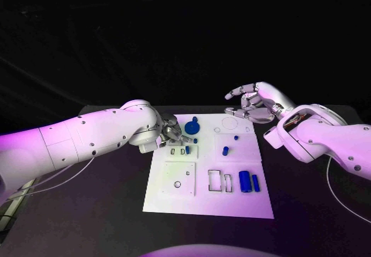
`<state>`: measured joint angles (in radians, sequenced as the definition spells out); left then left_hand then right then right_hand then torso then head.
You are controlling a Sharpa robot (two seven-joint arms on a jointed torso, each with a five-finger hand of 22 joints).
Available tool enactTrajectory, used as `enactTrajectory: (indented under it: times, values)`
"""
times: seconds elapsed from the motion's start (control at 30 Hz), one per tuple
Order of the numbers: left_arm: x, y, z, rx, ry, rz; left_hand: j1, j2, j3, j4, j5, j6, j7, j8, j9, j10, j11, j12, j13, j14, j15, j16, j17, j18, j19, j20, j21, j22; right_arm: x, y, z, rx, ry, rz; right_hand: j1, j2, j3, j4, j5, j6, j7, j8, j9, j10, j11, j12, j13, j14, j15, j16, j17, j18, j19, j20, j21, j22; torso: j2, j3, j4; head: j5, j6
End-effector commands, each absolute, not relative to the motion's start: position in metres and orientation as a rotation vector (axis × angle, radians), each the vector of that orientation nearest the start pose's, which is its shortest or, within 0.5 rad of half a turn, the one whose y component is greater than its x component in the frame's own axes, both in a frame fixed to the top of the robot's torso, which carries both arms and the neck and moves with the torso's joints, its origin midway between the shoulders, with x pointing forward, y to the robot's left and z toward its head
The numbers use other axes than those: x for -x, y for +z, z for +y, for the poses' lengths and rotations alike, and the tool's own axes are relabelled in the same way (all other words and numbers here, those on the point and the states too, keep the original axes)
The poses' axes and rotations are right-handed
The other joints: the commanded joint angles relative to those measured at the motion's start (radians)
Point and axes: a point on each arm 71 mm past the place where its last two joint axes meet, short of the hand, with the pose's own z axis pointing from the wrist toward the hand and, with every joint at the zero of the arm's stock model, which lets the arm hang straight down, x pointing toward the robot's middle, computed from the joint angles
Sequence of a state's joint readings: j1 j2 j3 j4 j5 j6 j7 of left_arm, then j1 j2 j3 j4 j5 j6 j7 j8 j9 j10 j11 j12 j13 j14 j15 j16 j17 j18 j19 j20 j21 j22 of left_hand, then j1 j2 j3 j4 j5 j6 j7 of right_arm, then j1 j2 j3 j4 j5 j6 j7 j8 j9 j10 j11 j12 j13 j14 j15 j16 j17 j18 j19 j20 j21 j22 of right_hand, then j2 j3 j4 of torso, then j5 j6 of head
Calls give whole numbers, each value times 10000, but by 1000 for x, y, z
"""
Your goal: Assemble the parts on the task board
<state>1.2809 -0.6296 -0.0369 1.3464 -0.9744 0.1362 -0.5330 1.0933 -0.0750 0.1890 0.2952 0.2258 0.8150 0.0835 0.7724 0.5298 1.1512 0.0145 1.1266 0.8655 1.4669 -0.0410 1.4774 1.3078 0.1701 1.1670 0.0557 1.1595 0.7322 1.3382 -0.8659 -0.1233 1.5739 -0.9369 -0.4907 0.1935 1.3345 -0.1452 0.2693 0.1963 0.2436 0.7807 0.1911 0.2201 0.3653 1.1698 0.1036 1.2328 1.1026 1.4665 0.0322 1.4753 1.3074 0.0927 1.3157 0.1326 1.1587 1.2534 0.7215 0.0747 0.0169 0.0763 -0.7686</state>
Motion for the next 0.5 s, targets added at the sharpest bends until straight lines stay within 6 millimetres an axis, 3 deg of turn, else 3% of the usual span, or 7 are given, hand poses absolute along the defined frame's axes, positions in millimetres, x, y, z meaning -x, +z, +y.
enactTrajectory:
  times: [0.03,0.5]
  values:
    - [-517,-199,153,1869,-4834,23344,-72,30,-18,1,43,-28,-10,46,15,-38,-26,7,0,401,-79,50,458,-211,99,-6,59,28,-487,-131,-196,-1349,10443,14625,-75,-13,4,51,25,-19,-28,53,5,-48,-14,-41,-8,447,-72,-27,383,100,-36,-33,-52,-8,-5,3,-2,-15,-14]
    - [-515,-202,147,1493,-4868,23657,-31,84,18,-11,63,-66,-12,66,46,-59,-27,7,-5,410,-78,68,496,-218,103,-9,100,76,-487,-132,-195,-1372,10427,14654,-102,-2,10,83,53,-28,-28,58,3,-47,-14,-43,-13,448,-73,-28,386,102,-39,-35,-68,-17,-7,-13,19,-73,-40]
